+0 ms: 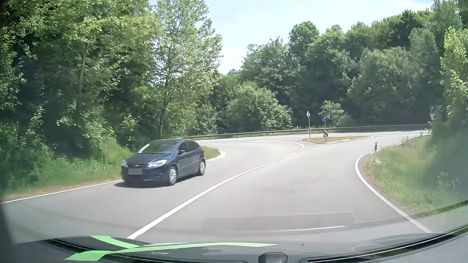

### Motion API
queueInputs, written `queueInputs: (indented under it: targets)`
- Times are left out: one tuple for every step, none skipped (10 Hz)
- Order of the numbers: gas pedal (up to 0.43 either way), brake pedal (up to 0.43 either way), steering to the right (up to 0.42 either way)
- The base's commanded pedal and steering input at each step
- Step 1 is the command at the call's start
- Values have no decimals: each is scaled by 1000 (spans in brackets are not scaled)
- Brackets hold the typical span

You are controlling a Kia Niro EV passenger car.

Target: Follow the waypoints while adhering to traffic rules and regulations

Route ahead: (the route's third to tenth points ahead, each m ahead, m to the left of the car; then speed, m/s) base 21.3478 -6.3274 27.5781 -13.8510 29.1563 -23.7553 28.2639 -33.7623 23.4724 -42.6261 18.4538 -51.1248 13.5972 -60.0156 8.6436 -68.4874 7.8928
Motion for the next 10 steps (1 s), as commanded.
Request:
queueInputs:
  targets:
    - [20, 0, 76]
    - [0, 0, 76]
    - [0, 0, 77]
    - [0, 0, 79]
    - [0, 0, 82]
    - [0, 0, 85]
    - [0, 0, 88]
    - [0, 12, 89]
    - [0, 30, 92]
    - [0, 49, 96]
